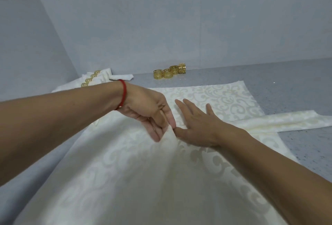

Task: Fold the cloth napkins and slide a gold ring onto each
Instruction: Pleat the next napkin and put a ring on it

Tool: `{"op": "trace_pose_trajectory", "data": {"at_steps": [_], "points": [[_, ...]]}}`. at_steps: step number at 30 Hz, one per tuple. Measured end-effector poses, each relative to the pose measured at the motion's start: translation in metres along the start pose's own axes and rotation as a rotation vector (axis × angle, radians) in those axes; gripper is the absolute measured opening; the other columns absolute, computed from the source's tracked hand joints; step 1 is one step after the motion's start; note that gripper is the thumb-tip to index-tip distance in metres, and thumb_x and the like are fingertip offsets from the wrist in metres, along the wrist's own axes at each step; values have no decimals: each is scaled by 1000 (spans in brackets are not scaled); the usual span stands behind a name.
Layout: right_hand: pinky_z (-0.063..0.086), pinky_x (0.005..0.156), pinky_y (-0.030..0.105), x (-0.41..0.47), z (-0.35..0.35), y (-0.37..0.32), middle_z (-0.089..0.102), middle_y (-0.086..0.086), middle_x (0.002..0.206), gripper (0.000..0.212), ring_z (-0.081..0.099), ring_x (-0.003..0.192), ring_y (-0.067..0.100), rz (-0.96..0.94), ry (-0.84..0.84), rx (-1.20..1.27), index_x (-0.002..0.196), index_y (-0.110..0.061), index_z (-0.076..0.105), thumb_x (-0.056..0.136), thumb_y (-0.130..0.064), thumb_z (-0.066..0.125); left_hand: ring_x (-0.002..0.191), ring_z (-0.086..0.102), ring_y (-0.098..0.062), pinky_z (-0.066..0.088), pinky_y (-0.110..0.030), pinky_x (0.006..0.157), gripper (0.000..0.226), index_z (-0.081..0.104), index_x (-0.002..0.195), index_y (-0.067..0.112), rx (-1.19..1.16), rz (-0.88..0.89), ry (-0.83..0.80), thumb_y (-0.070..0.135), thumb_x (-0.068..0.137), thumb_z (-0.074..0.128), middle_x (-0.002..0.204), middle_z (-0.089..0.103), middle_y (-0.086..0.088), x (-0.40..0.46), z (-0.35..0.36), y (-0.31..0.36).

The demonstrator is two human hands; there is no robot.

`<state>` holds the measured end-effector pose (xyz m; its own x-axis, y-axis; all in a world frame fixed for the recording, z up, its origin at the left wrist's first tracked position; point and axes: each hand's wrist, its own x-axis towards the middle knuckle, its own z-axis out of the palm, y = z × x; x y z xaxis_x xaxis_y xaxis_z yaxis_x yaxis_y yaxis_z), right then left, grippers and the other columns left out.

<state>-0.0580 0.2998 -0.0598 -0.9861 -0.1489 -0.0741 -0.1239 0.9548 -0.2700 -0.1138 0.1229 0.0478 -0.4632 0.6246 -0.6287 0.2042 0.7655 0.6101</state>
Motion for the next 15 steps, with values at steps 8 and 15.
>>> {"op": "trace_pose_trajectory", "data": {"at_steps": [8,15], "points": [[-9,125,54,-1,-9,3,3,2,171,90,-2,158,11,-63,27,118,163,-22,-4,96,-71,29,82,67,-23,52,-28,78,9,77,87,24,87,364,516,29,81,83,85,71,-11,13,24,-36],[54,86,32,-17,-31,18,68,-25,110,36,67,100,7,-26,237,635,119,-29,71,98,-8,51,61,57,-13,48,-29,65,5,73,85,24,46,431,579,26,86,77,72,63,-13,30,41,-50]]}}
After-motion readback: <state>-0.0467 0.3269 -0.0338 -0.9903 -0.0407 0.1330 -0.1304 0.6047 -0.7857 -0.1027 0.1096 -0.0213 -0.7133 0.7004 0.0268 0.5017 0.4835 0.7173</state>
